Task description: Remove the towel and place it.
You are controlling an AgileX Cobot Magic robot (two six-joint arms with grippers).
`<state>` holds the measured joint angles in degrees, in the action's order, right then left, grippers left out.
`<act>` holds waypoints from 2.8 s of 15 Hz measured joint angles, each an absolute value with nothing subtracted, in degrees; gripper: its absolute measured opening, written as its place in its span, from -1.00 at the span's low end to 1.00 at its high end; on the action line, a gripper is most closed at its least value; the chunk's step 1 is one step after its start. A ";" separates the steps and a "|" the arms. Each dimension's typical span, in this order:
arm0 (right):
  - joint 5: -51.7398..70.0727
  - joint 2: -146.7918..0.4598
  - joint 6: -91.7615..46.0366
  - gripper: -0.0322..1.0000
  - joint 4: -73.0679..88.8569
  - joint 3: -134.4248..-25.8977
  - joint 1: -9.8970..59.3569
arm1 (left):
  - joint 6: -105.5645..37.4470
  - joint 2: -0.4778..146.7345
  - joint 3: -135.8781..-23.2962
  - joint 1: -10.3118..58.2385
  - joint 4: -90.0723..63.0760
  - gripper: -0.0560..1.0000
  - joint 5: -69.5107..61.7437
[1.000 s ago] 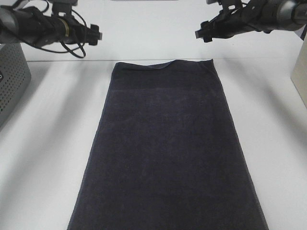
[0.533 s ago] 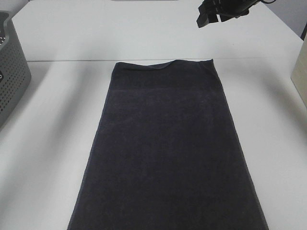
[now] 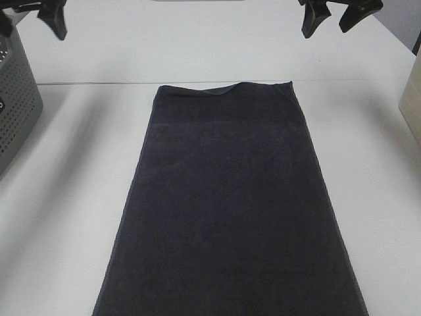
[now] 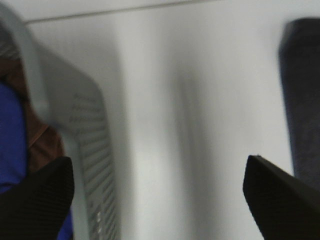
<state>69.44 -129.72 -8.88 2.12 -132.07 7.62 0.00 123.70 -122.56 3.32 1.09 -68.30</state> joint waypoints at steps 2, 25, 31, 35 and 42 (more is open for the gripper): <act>69.73 -127.88 -6.25 0.45 2.46 -130.63 7.62 | 0.57 122.15 -120.95 2.92 2.41 0.72 -69.16; 63.48 -45.78 -6.07 0.45 3.04 -37.64 7.62 | 1.03 35.12 -40.39 -2.92 -0.29 0.70 -65.72; 65.26 -30.71 -6.07 0.45 2.81 -27.56 7.62 | 5.50 19.48 -31.28 -2.92 -0.29 0.70 -64.40; 64.92 -20.05 -6.07 0.45 3.04 -27.22 7.62 | 5.79 9.05 -30.48 -2.92 0.00 0.70 -62.05; 64.57 -5.39 -6.07 0.45 3.04 -27.04 7.62 | 5.79 -0.29 -30.48 -2.92 0.00 0.70 -61.54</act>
